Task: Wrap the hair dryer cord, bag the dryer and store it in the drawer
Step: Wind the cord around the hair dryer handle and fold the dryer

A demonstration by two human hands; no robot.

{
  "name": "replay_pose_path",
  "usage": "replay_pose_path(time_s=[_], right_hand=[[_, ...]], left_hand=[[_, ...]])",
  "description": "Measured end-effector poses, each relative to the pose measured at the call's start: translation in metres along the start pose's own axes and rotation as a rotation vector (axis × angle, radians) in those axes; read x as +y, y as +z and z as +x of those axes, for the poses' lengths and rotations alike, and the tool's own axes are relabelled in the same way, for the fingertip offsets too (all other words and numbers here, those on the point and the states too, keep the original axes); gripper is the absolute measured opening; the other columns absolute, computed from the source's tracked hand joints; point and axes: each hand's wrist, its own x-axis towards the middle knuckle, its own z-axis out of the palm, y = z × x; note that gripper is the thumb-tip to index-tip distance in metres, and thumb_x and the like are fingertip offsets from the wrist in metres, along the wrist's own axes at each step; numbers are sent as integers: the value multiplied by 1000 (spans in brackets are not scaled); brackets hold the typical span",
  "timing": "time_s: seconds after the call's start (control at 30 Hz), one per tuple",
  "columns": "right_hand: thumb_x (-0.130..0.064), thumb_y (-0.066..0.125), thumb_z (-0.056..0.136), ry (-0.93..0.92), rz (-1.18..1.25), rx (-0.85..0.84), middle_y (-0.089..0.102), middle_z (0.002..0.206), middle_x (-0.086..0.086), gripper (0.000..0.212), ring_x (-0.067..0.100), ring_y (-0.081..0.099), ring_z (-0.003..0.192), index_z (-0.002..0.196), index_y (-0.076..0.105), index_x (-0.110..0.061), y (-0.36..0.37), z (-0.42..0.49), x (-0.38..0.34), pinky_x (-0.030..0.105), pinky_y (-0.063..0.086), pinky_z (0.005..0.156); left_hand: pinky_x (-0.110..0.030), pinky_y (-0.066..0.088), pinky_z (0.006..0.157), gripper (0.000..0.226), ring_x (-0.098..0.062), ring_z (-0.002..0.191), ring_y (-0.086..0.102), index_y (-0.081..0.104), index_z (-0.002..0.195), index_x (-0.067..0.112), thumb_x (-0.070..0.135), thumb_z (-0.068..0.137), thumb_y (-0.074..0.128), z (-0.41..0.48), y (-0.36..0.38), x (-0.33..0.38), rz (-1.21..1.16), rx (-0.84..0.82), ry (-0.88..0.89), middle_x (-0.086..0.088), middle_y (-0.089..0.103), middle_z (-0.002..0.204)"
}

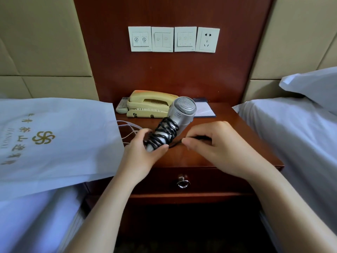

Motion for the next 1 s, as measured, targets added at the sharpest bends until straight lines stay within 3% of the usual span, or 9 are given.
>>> replay_pose_path(time_s=[0.1,0.17,0.27,0.37,0.47,0.73,0.9,1.0], right_hand=[[-34,53,85,-5,37,114,55,55,-4,23,10,49,55,70,63,-21,3,2,-3,27,39,53],[-30,54,87,-18,59,170,52,54,-8,21,7,48,54,71,63,-20,4,3,-6,18,33,49],[-29,53,88,-10,56,220,50,53,-9,22,7,47,53,73,64,-18,5,7,-7,16,31,48],[-32,52,88,17,27,277,49,51,-11,22,6,48,54,69,60,-23,2,10,-4,15,31,49],[-35,51,87,29,-10,282,50,51,-11,23,7,49,54,69,60,-23,3,13,-3,16,31,48],[-37,53,84,27,-40,244,61,57,0,29,17,55,55,71,67,-15,16,12,-6,39,45,54],[-29,65,85,57,34,194,53,50,-6,25,10,47,48,65,66,-14,13,12,-4,24,36,48],[-28,63,86,100,108,189,53,46,-1,30,7,43,43,59,62,-15,2,14,5,18,33,44]], left_hand=[[-11,40,69,53,12,80,50,46,121,36,37,75,73,-6,3,9,33,-37,62,28,53,85],[-20,47,76,58,2,85,56,44,124,39,41,73,73,-7,6,12,68,-74,81,26,55,88],[-34,53,86,62,-11,96,62,41,123,43,51,70,70,-9,12,15,119,-125,109,14,64,102],[-40,55,79,58,-14,89,64,41,116,44,65,67,63,-11,12,20,191,-164,165,11,66,96],[-36,53,70,52,-16,80,64,43,108,42,74,68,50,-13,13,23,266,-199,194,9,66,87],[-37,53,74,36,-24,81,64,41,101,34,62,78,47,-8,20,23,392,-168,138,6,65,83],[-39,53,73,29,-22,77,62,44,94,28,45,74,54,-5,24,20,254,-232,11,3,63,79],[-37,49,62,29,-23,67,61,39,87,27,46,74,56,-6,25,15,209,-232,34,3,61,71]])
